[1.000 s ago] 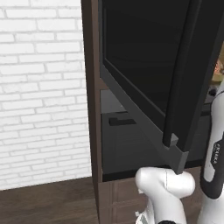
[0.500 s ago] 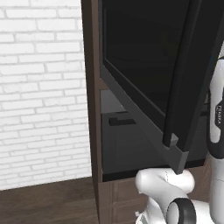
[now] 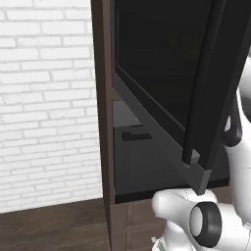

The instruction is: Open the microwave, place the bowl with waffle inside the microwave, then close the microwave door and turn it on.

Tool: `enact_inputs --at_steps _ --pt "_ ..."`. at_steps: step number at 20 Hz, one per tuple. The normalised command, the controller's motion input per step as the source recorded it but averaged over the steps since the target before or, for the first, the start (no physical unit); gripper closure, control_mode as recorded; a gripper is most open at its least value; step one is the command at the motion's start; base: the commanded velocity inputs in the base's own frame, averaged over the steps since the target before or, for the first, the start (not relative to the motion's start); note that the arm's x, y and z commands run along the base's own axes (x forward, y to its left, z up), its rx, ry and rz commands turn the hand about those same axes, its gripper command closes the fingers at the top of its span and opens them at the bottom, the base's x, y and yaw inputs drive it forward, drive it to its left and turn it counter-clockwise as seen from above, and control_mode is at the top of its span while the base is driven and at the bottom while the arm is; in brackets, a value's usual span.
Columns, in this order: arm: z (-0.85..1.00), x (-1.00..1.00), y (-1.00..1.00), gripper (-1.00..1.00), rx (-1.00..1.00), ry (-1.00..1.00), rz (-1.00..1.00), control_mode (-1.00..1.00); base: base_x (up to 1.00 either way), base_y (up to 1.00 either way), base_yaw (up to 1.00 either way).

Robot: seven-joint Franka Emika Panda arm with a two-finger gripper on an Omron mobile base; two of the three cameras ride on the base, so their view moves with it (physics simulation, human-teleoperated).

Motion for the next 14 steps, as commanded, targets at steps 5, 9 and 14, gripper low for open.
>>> enact_inputs --at_steps 5,9,14 --pt "0.05 0.91 0.02 1.00 0.00 0.07 0.07 -1.00 0.00 0.00 0.00" --pt "0.00 0.93 0.09 1.00 0.00 0.06 0.06 -1.00 0.00 0.00 0.00" --pt "-0.01 0.85 0.07 1.00 0.00 0.00 0.05 -1.00 0.00 0.00 0.00"
